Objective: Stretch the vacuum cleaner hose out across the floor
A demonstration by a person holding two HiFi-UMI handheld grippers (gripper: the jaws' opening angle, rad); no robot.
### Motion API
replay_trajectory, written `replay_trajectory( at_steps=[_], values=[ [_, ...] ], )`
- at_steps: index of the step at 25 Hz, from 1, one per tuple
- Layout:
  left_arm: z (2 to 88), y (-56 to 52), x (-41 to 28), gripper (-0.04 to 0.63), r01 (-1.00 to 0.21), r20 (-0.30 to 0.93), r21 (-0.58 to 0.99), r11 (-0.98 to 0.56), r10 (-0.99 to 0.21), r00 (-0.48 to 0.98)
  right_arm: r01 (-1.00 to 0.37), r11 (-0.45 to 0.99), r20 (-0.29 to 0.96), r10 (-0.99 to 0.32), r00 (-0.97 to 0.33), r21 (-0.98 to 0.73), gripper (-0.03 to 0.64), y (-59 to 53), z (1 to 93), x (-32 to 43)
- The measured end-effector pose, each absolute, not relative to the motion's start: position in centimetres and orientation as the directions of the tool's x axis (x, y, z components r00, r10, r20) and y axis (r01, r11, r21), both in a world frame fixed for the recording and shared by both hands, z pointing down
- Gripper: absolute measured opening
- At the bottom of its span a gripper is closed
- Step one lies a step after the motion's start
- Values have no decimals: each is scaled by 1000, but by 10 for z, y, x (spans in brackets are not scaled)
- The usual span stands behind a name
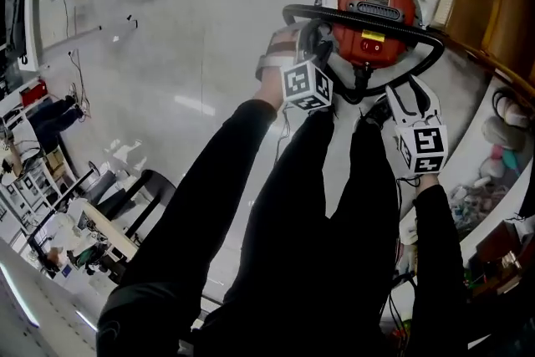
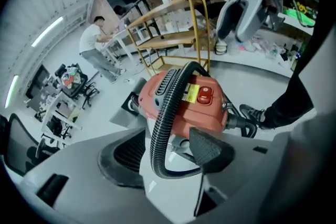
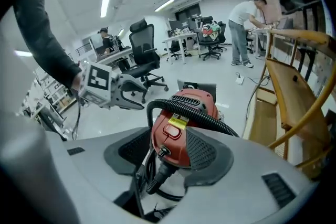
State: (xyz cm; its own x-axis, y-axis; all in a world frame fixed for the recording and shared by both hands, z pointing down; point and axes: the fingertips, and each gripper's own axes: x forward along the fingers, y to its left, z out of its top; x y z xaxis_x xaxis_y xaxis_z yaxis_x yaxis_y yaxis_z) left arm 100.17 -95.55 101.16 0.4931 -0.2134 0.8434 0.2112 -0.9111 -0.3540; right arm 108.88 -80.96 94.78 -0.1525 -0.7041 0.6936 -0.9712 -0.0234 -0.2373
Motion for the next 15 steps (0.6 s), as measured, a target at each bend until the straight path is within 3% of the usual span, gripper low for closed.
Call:
replay_trajectory(
  at_steps=[4, 9, 12, 15],
  values=[
    [1050, -964, 1023, 291, 335, 874, -394, -856, -236, 425, -947, -62, 654, -738, -168, -314, 206, -785, 954, 1096],
    [1077, -971, 1047, 291, 523, 909, -384, -761, -211, 360, -937, -74, 632, -755, -172, -342, 206, -769, 953, 1114],
    [1097, -972, 1052, 288, 566, 940, -323, -759, -188, 285, -937, -48, 623, -758, -192, -347, 206, -763, 958, 1120],
    [1097, -968, 1050, 192, 558, 951, -291, -777, -172, 257, -938, -34, 630, -750, -204, -345, 206, -761, 955, 1122]
  ],
)
